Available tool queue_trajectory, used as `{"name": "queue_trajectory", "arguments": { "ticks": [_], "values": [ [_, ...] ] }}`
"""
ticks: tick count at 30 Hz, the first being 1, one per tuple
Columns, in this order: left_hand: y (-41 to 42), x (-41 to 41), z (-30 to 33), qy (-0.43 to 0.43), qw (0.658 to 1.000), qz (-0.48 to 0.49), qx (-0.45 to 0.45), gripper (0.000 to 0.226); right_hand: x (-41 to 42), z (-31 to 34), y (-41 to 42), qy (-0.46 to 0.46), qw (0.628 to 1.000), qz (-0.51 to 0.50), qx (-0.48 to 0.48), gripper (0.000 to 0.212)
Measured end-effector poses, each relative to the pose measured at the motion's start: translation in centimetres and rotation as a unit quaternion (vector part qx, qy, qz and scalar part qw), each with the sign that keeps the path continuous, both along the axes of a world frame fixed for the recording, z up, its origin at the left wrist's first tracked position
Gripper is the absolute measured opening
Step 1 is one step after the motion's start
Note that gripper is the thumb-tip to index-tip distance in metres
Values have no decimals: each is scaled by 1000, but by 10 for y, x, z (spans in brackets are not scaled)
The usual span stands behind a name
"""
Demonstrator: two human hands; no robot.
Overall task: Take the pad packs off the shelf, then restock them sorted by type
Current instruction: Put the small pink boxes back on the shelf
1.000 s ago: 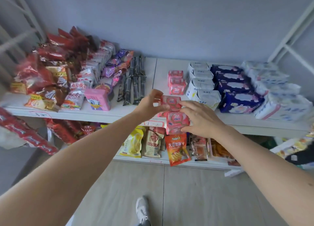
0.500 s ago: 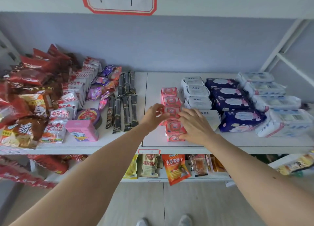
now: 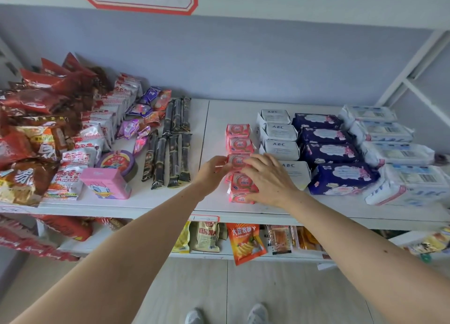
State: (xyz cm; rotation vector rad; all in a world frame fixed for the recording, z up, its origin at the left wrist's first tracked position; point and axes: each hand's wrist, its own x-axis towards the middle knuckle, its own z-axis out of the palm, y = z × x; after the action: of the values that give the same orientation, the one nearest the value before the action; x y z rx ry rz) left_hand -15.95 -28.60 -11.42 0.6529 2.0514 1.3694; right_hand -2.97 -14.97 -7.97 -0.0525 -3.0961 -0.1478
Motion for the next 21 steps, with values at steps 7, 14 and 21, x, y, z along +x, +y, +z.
{"name": "queue_trajectory", "arguments": {
  "ticks": [7, 14, 21],
  "values": [
    [9, 0, -8, 3, 1000, -24, -8, 40, -2, -5, 1, -2, 1000, 11, -4, 62],
    [18, -13, -6, 93, 993, 40, -58, 57, -2, -4, 0, -18, 1000, -17, -16, 90],
    [60, -43, 17, 79, 995, -42, -32, 64, -5, -12, 3, -22, 1000, -16, 11, 93]
  ]
}}
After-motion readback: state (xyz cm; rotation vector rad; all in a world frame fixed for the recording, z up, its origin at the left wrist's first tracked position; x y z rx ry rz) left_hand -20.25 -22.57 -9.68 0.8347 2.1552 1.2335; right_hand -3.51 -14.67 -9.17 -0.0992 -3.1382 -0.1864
